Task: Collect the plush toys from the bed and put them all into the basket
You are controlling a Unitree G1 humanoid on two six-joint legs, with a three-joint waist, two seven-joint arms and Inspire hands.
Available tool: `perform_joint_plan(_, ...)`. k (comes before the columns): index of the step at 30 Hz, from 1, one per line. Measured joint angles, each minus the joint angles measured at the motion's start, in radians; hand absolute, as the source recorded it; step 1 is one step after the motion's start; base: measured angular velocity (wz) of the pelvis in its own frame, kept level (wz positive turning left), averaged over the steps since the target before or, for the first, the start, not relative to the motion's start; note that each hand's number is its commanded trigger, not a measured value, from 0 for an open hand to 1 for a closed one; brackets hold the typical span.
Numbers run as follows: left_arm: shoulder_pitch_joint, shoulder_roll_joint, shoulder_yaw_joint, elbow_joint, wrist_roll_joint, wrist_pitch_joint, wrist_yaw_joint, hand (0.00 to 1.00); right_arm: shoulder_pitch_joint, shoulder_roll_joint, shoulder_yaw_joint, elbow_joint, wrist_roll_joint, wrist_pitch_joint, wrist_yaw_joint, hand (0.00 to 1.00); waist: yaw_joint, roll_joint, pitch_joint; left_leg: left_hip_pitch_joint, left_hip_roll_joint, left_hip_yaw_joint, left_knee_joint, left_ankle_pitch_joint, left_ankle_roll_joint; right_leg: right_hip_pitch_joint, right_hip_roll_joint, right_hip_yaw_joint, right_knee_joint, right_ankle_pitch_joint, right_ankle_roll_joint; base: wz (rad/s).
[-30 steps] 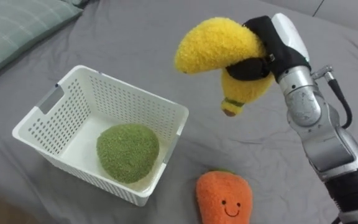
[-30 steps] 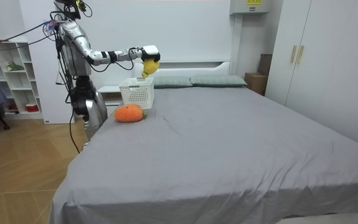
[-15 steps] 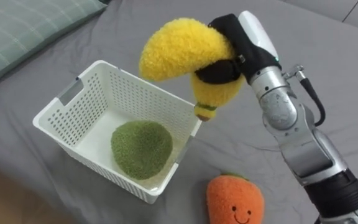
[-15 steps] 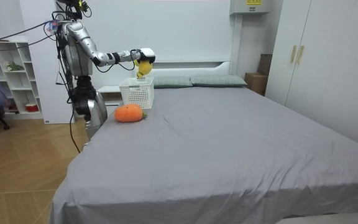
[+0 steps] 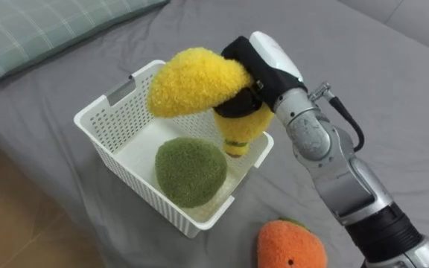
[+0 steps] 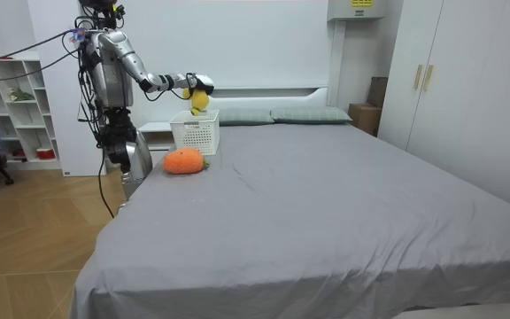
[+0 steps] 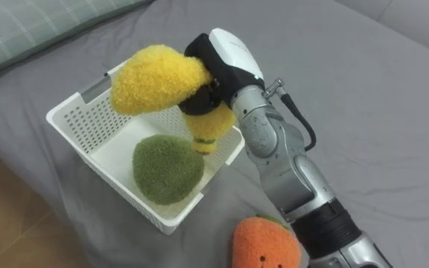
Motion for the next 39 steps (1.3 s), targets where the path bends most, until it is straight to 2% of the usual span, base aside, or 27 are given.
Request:
perform_joint_plan(5, 0.005, 0.0, 0.0, 0.002, 0.012, 0.0, -0.001, 0.0, -0.001, 0.0, 0.005, 0.051, 0.005, 0.0, 0.001, 1.0, 0.01, -0.005, -0.0015, -0.005, -0.002, -0.007, 0.007, 0.0, 0.0, 0.0, -0.001, -0.008, 0.0, 0.0, 0.0, 0.05)
perform_joint_plan(6, 0.008, 0.0, 0.0, 0.002, 0.024, 0.002, -0.001, 0.0, -0.002, 0.0, 0.005, 0.06, 0.005, 0.0, 0.001, 0.91, 0.012, -0.005, -0.0017, -0.005, -0.002, -0.007, 0.007, 0.0, 0.0, 0.0, -0.001, -0.008, 0.0, 0.0, 0.0, 0.0)
perform_joint_plan(7, 0.01, 0.0, 0.001, 0.003, 0.032, 0.004, -0.001, 0.0, -0.002, 0.0, 0.005, 0.066, 0.004, 0.0, 0.001, 0.77, 0.015, -0.005, -0.0018, -0.005, -0.002, -0.007, 0.007, 0.0, 0.0, 0.0, -0.001, -0.009, 0.0, 0.0, 0.0, 0.0)
perform_joint_plan(8, 0.011, -0.001, 0.001, 0.003, 0.049, 0.008, -0.001, 0.0, -0.001, 0.0, 0.005, 0.08, 0.003, 0.0, 0.001, 0.49, 0.022, -0.006, -0.002, -0.005, -0.002, -0.006, 0.007, 0.0, 0.0, 0.0, -0.001, -0.01, 0.0, 0.0, 0.0, 0.0)
perform_joint_plan(9, 0.01, -0.001, 0.001, 0.005, 0.058, 0.009, -0.001, 0.0, -0.001, 0.0, 0.006, 0.095, 0.003, 0.0, 0.0, 0.05, 0.028, -0.006, -0.0019, -0.005, -0.002, -0.006, 0.007, 0.0, 0.0, 0.0, -0.001, -0.011, 0.0, 0.0, 0.0, 0.0)
perform_joint_plan(10, 0.009, -0.001, 0.001, 0.007, 0.058, 0.009, -0.001, 0.0, -0.001, 0.0, 0.006, 0.104, 0.003, 0.0, 0.0, 0.0, 0.032, -0.006, -0.002, -0.004, -0.002, -0.006, 0.007, 0.0, 0.0, 0.0, -0.001, -0.012, 0.0, 0.0, 0.0, 0.0)
perform_joint_plan(14, 0.018, 0.0, 0.002, 0.012, 0.064, 0.011, -0.001, 0.0, -0.008, 0.0, 0.03, 0.152, 0.004, -0.003, -0.002, 0.0, 0.037, -0.011, -0.0003, -0.005, -0.004, -0.013, 0.009, 0.0, 0.0, 0.003, -0.001, -0.022, 0.0, 0.0, 0.0, 0.05)
perform_joint_plan(19, 0.019, 0.003, 0.002, 0.011, 0.066, 0.011, -0.001, 0.0, -0.016, 0.001, 0.033, 0.195, 0.028, -0.004, -0.009, 0.0, 0.046, -0.031, 0.0102, -0.009, -0.008, -0.03, 0.014, 0.001, -0.001, 0.006, -0.004, -0.05, 0.0, 0.0, 0.0, 0.09)
perform_joint_plan(24, 0.019, 0.002, 0.009, 0.01, 0.069, 0.009, -0.002, 0.0, -0.021, 0.002, 0.033, 0.234, 0.032, -0.015, -0.025, 0.0, 0.064, -0.042, 0.0083, -0.012, -0.012, -0.035, 0.018, 0.001, 0.0, 0.006, -0.008, -0.064, 0.001, 0.0, 0.001, 0.02)
perform_joint_plan(28, 0.025, 0.002, 0.041, 0.01, 0.068, 0.009, 0.001, 0.0, -0.021, 0.001, 0.032, 0.239, 0.032, -0.016, -0.043, 0.0, 0.063, -0.044, 0.0084, -0.012, -0.012, -0.035, 0.018, 0.002, 0.0, 0.006, -0.008, -0.063, 0.001, 0.0, 0.001, 0.0)
perform_joint_plan(39, 0.026, 0.001, 0.062, 0.009, 0.074, -0.003, 0.012, 0.0, -0.021, 0.0, 0.032, 0.263, 0.032, -0.044, -0.08, 0.0, 0.063, -0.044, 0.008, -0.012, -0.012, -0.034, 0.017, 0.002, 0.0, 0.007, -0.007, -0.059, 0.0, 0.0, 0.001, 0.0)
